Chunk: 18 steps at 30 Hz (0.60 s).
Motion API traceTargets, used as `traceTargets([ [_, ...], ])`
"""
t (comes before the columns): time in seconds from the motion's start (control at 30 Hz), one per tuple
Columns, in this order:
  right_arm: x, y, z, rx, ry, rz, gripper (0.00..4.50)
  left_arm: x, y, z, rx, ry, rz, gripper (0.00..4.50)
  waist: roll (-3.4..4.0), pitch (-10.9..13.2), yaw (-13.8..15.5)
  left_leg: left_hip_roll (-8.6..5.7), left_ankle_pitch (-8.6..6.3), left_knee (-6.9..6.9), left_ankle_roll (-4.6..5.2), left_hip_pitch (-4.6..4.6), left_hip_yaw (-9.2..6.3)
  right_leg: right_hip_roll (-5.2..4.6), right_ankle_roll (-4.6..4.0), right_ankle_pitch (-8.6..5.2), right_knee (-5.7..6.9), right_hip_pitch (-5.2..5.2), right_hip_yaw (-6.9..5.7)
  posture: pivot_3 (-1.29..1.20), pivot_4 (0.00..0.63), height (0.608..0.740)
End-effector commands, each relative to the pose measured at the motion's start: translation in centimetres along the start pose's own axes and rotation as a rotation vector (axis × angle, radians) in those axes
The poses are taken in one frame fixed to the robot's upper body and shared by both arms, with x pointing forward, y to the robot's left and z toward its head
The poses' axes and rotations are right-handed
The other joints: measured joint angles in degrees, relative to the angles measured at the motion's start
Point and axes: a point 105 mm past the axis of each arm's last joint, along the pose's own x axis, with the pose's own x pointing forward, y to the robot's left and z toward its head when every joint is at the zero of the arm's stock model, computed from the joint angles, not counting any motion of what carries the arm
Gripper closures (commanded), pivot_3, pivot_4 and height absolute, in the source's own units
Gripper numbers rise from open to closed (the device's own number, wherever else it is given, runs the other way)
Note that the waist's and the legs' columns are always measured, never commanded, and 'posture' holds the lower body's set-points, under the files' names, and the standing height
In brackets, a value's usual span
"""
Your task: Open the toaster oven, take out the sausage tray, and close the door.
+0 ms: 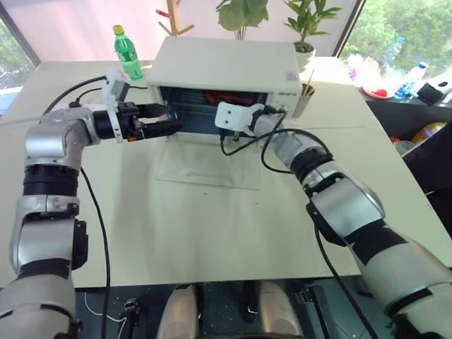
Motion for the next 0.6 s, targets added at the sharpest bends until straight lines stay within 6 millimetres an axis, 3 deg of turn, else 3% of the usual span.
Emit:
traceTargets([
  [0.03, 0.1, -1.7, 1.5, 0.015, -0.053, -0.062, 4.16, -0.1, 0.5, 1.3, 0.044, 0.005, -0.006, 0.0, 0.03, 0.02, -0.03, 0.0, 0.0, -0.01, 0.0, 0.0, 0.02, 0.0, 0.0, 0.0, 0.0, -0.02, 0.01, 0.0, 0.15, 0.717],
  [0.23, 0.0, -1.3, 1.6, 0.006, -0.078, -0.061, 4.16, 0.1, 1.2, 1.4, 0.047, 0.012, 0.003, 0.0, 0.03, 0.02, -0.04, 0.0, 0.0, -0.04, 0.0, -0.01, 0.05, 0.0, 0.0, 0.0, 0.02, -0.02, 0.01, 0.0, 0.15, 0.717],
  [0.6, -1.6, 1.5, 2.6, -0.016, -0.177, -0.019, 4.16, 0.7, 1.7, 2.0, 0.068, 0.003, 0.002, 0.0, 0.0, 0.0, -0.32, 0.0, -0.01, -0.04, 0.02, 0.0, 0.05, 0.0, 0.01, 0.0, 0.12, -0.02, 0.01, 0.0, 0.15, 0.717],
])
